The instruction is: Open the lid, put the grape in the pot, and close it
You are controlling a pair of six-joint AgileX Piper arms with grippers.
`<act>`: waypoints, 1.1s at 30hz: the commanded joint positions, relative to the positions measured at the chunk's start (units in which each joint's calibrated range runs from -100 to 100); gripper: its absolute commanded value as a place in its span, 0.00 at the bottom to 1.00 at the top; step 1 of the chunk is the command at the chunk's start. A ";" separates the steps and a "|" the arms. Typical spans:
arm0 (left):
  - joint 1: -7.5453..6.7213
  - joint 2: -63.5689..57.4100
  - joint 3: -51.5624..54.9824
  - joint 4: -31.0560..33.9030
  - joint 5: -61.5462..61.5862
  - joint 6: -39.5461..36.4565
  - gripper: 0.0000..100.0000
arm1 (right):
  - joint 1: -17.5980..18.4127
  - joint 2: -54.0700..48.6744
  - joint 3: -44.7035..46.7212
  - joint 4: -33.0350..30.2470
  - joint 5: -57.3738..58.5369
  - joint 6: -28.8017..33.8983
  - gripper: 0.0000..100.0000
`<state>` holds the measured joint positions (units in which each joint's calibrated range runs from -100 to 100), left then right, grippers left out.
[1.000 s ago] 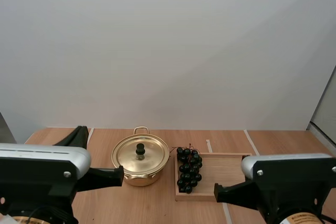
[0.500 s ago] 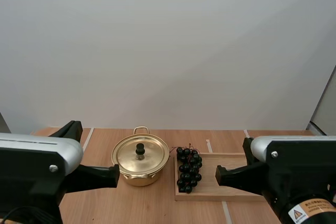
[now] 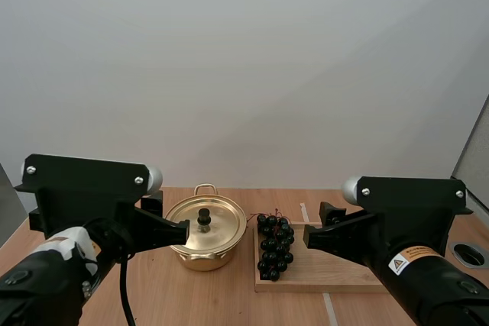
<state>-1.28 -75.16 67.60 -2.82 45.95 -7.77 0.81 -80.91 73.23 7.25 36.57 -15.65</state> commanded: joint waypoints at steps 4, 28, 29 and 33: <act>0.10 7.23 -0.30 0.25 -5.76 7.12 1.00 | -0.20 0.11 -0.52 0.22 -5.71 -0.31 1.00; -0.13 59.87 -32.16 -16.39 21.69 32.21 1.00 | -0.20 0.11 -0.52 -0.61 3.10 -0.31 1.00; -0.21 61.08 -32.92 -16.34 21.69 32.35 1.00 | -0.20 0.11 -0.52 -0.61 3.10 -0.31 1.00; -2.28 65.77 -34.85 -14.82 22.44 32.47 1.00 | -0.20 0.11 -0.52 -0.61 3.10 -0.31 1.00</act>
<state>-2.10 -11.62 34.35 -17.57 67.10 24.15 0.81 -80.80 73.23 6.91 40.20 -15.65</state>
